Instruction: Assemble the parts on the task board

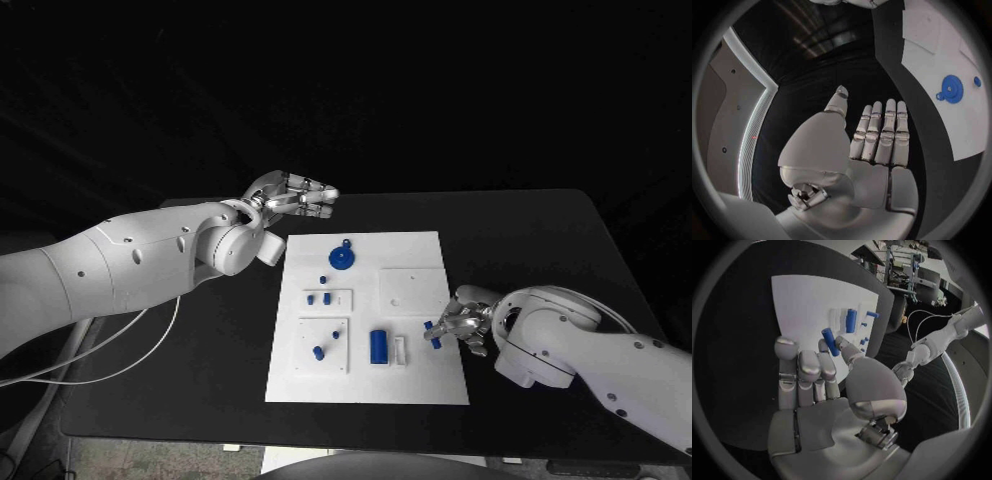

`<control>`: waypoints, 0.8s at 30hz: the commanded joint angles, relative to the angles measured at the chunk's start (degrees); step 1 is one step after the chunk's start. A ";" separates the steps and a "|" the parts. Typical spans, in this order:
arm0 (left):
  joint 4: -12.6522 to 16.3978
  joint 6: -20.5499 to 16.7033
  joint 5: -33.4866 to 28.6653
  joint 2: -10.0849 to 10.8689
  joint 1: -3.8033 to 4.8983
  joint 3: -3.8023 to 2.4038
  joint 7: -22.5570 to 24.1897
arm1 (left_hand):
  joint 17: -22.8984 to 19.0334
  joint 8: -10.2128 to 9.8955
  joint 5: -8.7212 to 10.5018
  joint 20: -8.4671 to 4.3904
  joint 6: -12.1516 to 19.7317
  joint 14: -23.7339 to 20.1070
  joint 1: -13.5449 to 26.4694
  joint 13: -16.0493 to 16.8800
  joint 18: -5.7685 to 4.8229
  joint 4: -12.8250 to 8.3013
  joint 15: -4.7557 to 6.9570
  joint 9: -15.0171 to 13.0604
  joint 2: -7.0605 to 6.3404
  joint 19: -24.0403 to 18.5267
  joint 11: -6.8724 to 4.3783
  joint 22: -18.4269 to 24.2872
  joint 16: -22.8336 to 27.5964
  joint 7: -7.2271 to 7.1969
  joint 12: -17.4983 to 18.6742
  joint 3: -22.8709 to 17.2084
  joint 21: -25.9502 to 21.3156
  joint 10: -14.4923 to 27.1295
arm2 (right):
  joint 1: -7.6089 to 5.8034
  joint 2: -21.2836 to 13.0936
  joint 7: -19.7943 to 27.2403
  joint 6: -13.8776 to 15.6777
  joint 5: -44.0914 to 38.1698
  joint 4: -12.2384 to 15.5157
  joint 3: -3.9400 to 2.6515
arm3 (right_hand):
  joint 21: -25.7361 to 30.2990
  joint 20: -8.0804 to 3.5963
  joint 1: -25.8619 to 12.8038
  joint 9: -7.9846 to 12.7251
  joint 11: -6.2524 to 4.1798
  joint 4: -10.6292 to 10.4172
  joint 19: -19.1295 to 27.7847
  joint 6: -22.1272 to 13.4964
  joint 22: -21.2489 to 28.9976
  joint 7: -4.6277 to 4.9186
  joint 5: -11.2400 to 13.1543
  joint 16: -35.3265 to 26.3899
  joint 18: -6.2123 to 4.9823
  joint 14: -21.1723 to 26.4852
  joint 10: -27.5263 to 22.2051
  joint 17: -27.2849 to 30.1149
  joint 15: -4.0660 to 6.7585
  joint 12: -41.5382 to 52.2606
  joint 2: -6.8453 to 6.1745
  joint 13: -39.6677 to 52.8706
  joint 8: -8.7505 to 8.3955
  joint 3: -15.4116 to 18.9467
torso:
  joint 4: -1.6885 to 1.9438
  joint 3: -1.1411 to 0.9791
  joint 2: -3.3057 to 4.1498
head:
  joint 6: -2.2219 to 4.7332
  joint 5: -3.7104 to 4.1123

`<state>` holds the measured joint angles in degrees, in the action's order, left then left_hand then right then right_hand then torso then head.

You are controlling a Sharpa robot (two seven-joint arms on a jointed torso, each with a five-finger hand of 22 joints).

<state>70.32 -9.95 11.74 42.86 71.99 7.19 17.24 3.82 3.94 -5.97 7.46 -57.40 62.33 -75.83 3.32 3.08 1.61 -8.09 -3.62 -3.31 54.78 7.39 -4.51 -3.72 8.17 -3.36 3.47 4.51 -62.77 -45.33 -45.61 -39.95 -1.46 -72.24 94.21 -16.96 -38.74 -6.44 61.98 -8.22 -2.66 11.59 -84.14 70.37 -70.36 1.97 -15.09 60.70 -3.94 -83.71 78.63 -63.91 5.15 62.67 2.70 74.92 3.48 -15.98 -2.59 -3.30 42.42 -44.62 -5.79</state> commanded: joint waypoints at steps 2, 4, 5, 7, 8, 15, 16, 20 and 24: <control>0.07 0.84 0.00 -0.28 0.00 -0.03 0.19 | -0.02 -0.14 -0.01 0.07 0.11 0.16 0.22 0.07 -0.75 0.08 -0.15 -0.08 0.48 0.27 0.15 0.08 0.21 0.08 -0.10 0.08 0.28 0.08 | 0.05 1.44 -1.31 -2.36 3.16 -1.23 0.58 | 0.35 -0.36 -0.76 0.24 -0.03 -0.66 -2.72 0.21 0.14 -0.08 0.51 -0.37 0.09 0.12 0.35 0.16 0.39 -0.33 0.01 -0.03 0.16 0.27 | 0.12 -0.05 0.01 | -0.08 -0.02; 0.07 0.86 0.00 -0.34 0.00 -0.03 0.18 | -0.02 -0.14 -0.01 0.07 0.11 0.16 0.22 0.07 -0.75 0.08 -0.15 -0.08 0.48 0.27 0.15 0.08 0.21 0.08 -0.10 0.08 0.28 0.08 | 0.06 2.20 -1.24 -2.76 3.56 -1.88 0.92 | 0.37 -0.38 -1.00 0.32 -0.05 -1.22 -2.74 0.20 0.18 -0.10 1.72 -0.36 0.07 0.11 0.36 0.15 0.41 -0.35 0.17 -0.02 0.16 0.69 | 0.11 -0.06 0.02 | -0.12 -0.01; 0.06 0.86 0.00 -0.36 0.00 -0.03 0.17 | -0.02 -0.14 -0.01 0.07 0.11 0.16 0.22 0.07 -0.75 0.08 -0.15 -0.08 0.48 0.27 0.15 0.08 0.21 0.08 -0.10 0.08 0.28 0.08 | 0.06 2.61 -1.19 -2.94 3.77 -2.25 1.14 | 0.34 -0.38 -1.05 0.37 -0.05 -1.43 -2.75 0.17 0.17 -0.09 1.88 -0.36 0.08 0.10 0.38 0.14 0.41 -0.33 0.19 0.00 0.16 0.87 | 0.08 -0.06 0.01 | -0.13 -0.03; 0.05 0.87 0.00 -0.41 0.00 -0.03 0.17 | -0.02 -0.14 -0.01 0.07 0.11 0.16 0.22 0.07 -0.75 0.08 -0.15 -0.08 0.48 0.27 0.15 0.08 0.21 0.08 -0.10 0.08 0.28 0.08 | 0.06 3.35 -1.09 -3.21 4.04 -2.89 1.58 | 0.31 -0.39 -1.07 0.44 -0.03 -1.76 -2.74 0.15 0.17 -0.07 1.95 -0.36 0.08 0.10 0.36 0.14 0.41 -0.36 0.24 0.01 0.15 1.12 | 0.03 -0.06 0.01 | -0.13 -0.09; 0.05 0.88 0.00 -0.43 0.00 -0.03 0.17 | -0.02 -0.14 -0.01 0.07 0.11 0.16 0.22 0.07 -0.75 0.08 -0.15 -0.08 0.48 0.27 0.15 0.08 0.21 0.08 -0.10 0.08 0.28 0.08 | 0.06 3.76 -1.01 -3.36 4.14 -3.25 1.84 | 0.29 -0.38 -1.14 0.50 -0.04 -2.05 -2.74 0.11 0.17 -0.08 1.95 -0.41 0.08 0.12 0.35 0.17 0.40 -0.40 0.31 -0.01 0.16 1.33 | 0.01 -0.05 0.00 | -0.14 -0.11; 0.04 0.97 0.00 -0.56 0.00 -0.03 0.18 | -0.02 -0.14 -0.01 0.07 0.11 0.16 0.22 0.07 -0.75 0.08 -0.15 -0.08 0.48 0.27 0.15 0.08 0.21 0.08 -0.10 0.08 0.28 0.08 | 0.10 6.52 -0.51 -3.70 3.75 -5.74 3.04 | 0.25 -0.39 -0.87 0.76 -0.03 -3.15 -2.74 0.17 0.21 -0.07 1.92 -0.51 0.10 0.10 0.36 0.23 0.41 -0.47 0.44 0.02 0.17 2.42 | 0.06 -0.10 -0.01 | -0.26 -0.21; 0.04 0.97 0.00 -0.56 0.00 -0.03 0.17 | -0.02 -0.14 -0.01 0.07 0.11 0.16 0.22 0.07 -0.75 0.08 -0.15 -0.08 0.48 0.27 0.15 0.08 0.21 0.08 -0.10 0.08 0.28 0.08 | 0.11 6.88 -0.43 -3.69 3.61 -6.09 3.14 | 0.26 -0.39 -0.89 0.77 -0.03 -3.17 -2.74 0.17 0.21 -0.07 1.92 -0.52 0.10 0.11 0.36 0.24 0.41 -0.48 0.44 0.02 0.17 2.43 | 0.06 -0.10 -0.01 | -0.26 -0.21; 0.02 1.00 0.00 -0.57 0.00 -0.03 0.15 | -0.02 -0.14 -0.01 0.07 0.11 0.16 0.22 0.07 -0.75 0.08 -0.15 -0.08 0.48 0.27 0.15 0.08 0.21 0.08 -0.10 0.08 0.28 0.08 | 0.13 7.99 -0.10 -3.55 2.75 -7.25 3.37 | 0.41 -0.39 -1.09 0.80 -0.03 -3.45 -2.73 0.19 0.28 -0.07 1.96 -0.59 0.08 0.13 0.34 0.30 0.42 -0.54 0.49 0.00 0.17 2.61 | 0.05 -0.11 0.01 | -0.25 -0.27; 0.00 1.17 0.00 -0.59 0.00 -0.03 0.04 | 0.00 -0.13 0.03 0.06 0.12 0.28 0.32 0.08 -0.70 0.15 -0.12 -0.08 0.54 0.32 0.13 0.06 0.20 0.08 -0.12 0.09 0.33 0.12 | 0.14 8.73 0.12 -3.42 2.11 -8.38 3.46 | 0.36 -0.40 -1.14 0.81 -0.04 -3.60 -2.74 0.26 0.28 -0.10 2.02 -0.66 0.08 0.14 0.35 0.35 0.43 -0.58 0.50 -0.03 0.18 2.74 | 0.00 -0.08 -0.01 | -0.35 -0.33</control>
<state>70.26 -9.78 11.74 42.40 71.99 7.19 17.07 3.82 3.94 -5.97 7.47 -57.40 62.33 -75.61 3.32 3.08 1.61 -8.09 -3.62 -3.09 54.77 7.39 -4.51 -3.72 8.17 -3.36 3.47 4.52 -62.77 -45.27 -37.09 -40.13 -3.93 -69.30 85.96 -13.53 -38.49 -6.44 61.31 -7.37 -2.56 8.36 -84.14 70.37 -70.12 1.96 -13.31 60.31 -3.94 -83.71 78.73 -63.61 5.14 62.47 2.93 74.92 3.82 -13.21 -2.55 -3.39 42.43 -44.91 -6.08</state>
